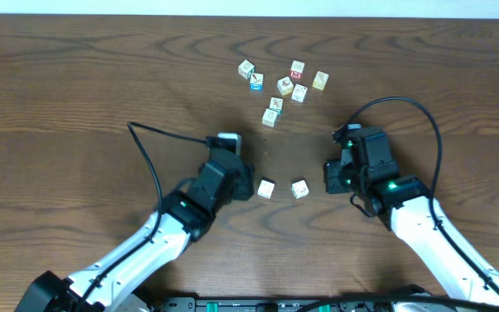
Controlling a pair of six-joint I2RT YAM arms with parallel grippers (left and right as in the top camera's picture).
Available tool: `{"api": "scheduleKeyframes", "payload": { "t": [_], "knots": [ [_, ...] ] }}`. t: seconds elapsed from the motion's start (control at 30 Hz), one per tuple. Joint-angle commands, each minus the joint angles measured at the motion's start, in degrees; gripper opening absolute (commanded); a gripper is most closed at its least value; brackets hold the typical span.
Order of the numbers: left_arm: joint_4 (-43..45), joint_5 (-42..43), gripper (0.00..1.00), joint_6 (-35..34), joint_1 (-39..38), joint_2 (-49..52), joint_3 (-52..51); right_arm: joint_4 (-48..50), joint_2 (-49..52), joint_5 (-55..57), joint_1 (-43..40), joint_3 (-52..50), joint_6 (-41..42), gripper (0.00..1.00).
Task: Lift 3 blocks
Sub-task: 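Lower and release both blocks side by side on the table, then move the left gripper forward to the white '8' block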
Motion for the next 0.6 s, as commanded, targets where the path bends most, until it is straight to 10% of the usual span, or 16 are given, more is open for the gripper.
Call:
{"api": "scheduleKeyframes", "payload": {
  "t": [0.0, 0.57],
  "knots": [
    [-1.88, -0.31, 0.63, 6.23, 2.47, 1.22, 5.38, 0.11, -0.44, 0.48, -3.50, 1.66, -1.49, 0.22],
    [-2.56, -0.28, 0.71, 13.40, 3.26, 6.80, 10.16, -7.06, -0.44, -0.35, -5.16, 1.64, -2.43, 0.01]
  ]
}}
